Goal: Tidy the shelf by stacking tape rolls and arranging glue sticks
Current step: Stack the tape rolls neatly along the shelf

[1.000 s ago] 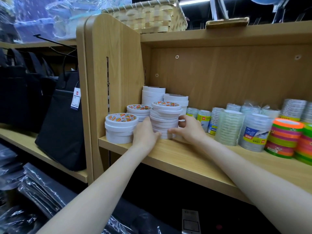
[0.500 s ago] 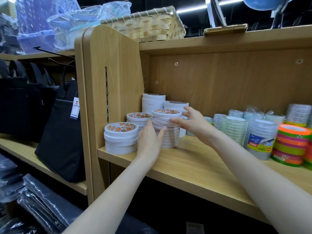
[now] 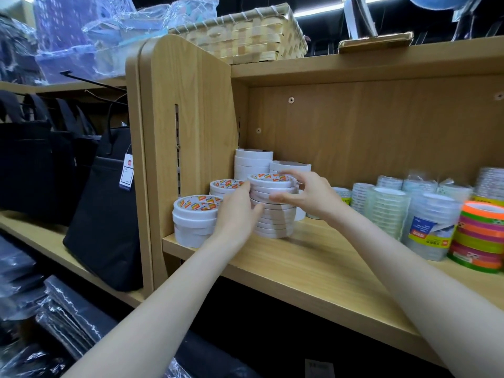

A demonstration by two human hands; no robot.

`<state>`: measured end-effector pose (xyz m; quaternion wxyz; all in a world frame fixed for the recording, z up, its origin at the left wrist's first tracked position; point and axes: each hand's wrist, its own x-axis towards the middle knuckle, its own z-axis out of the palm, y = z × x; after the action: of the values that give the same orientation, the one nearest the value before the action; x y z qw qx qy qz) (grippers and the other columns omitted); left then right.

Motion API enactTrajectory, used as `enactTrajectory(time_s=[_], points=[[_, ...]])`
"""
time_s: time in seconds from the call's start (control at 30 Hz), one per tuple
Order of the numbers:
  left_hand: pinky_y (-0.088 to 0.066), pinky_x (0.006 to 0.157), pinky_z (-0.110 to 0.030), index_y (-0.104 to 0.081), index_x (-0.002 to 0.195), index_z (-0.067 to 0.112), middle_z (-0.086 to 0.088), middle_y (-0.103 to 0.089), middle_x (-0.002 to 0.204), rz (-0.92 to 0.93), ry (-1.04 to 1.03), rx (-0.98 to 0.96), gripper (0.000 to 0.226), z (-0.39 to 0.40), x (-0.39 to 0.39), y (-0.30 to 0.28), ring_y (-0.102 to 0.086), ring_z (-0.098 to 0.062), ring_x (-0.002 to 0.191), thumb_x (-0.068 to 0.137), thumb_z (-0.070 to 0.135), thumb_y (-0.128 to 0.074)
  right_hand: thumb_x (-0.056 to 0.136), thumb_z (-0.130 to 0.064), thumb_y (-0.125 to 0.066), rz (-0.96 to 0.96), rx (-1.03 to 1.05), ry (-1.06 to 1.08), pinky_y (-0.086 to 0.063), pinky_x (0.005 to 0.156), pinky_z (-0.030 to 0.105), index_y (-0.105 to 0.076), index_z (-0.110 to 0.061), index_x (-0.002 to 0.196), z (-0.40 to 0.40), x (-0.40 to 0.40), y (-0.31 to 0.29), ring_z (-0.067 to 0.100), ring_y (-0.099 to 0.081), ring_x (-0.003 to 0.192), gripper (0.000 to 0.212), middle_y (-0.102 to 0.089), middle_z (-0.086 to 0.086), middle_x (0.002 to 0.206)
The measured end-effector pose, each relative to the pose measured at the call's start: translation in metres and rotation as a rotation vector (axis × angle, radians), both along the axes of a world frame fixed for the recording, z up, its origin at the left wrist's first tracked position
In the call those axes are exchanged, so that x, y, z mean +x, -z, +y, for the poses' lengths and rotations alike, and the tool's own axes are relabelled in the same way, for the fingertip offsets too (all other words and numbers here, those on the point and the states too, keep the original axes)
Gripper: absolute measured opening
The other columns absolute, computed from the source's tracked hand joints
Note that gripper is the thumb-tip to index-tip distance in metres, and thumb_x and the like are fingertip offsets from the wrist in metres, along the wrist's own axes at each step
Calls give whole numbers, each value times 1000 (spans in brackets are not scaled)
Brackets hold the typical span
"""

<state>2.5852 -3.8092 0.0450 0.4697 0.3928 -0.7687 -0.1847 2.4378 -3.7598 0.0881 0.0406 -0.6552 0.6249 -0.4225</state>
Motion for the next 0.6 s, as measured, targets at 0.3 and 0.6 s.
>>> enactTrajectory(time_s=[0.3, 0.6], points=[[-39, 93, -29, -56, 125, 13, -4, -60, 124, -86, -260, -285, 36, 18, 55, -34, -60, -20, 104, 90, 10, -46, 62, -43, -81, -251, -99, -48, -40, 72, 25, -70, -25, 77, -4, -10, -23, 12, -56, 87, 25, -66, -2, 85], [-33, 82, -17, -59, 119, 15, 0, -63, 117, -140, -271, -202, 29, 9, 86, -5, -55, -13, 108, 94, 17, -46, 76, -32, -75, 83, 38, -80, -32, 44, 14, -54, -17, 65, -47, 66, -30, 14, -48, 69, 28, -48, -4, 61]])
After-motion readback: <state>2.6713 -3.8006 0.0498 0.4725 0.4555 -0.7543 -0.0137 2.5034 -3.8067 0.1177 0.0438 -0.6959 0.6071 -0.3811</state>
